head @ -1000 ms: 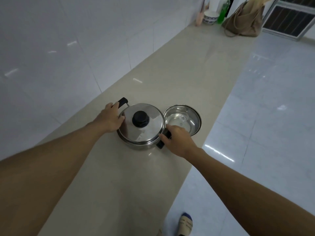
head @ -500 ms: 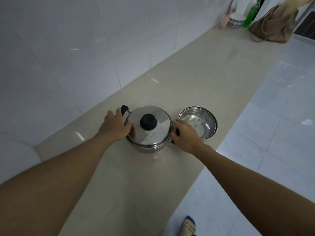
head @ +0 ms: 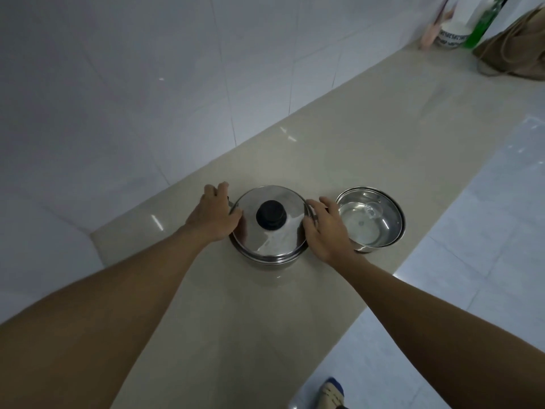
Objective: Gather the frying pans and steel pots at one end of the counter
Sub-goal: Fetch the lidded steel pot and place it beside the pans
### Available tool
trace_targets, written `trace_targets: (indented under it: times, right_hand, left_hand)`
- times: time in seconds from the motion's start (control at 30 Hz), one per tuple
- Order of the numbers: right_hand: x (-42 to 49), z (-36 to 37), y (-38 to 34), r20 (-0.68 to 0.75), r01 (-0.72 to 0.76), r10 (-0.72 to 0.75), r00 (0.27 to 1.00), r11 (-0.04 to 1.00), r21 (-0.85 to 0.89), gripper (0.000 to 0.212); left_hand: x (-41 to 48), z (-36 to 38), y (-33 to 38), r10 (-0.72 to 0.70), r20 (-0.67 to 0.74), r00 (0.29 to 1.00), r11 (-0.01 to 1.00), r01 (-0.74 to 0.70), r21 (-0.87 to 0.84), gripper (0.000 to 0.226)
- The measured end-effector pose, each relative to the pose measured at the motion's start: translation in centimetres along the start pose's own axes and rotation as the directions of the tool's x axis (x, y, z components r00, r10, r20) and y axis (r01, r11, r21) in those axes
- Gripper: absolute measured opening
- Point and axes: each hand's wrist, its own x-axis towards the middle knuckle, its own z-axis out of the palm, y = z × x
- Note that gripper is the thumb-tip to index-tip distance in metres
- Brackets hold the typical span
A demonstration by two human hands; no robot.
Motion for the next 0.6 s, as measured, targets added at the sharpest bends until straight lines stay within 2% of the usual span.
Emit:
trace_targets:
  times: [0.1, 0.17, 0.33, 0.6]
  right_hand:
    - [0.2, 1.1, -0.3, -0.118, -0.008, 0.003, 0.993, 0.999, -0.041, 0.042]
    - [0.6, 1.4, -0.1, -0.145, 0.008, -0.017, 0.989, 0.998, -0.061, 0.042]
    - [1.9, 1.0, 0.6, -0.101, 0.021, -0.027, 0.995, 0.998, -0.060, 0.045]
    - [1.7, 0.9, 0.7, -0.035, 0.071, -0.072, 0.997, 0.996, -0.049, 0.044]
  left_hand:
    - [1.1, 0.5, -0.1, 0.053, 0.032, 0.998, 0.999, -0.053, -0.011, 0.066]
    - [1.5, 1.1, -0.2, 0.056, 0.037, 0.998, 0.998, -0.056, -0.001, 0.060]
    - [0.7, 2.0, -0.7, 0.090, -0.057, 0.994, 0.996, -0.090, 0.016, 0.052]
    - [-2.3, 1.3, -1.4, 0.004, 0.017, 1.000, 0.999, -0.003, -0.040, 0.050]
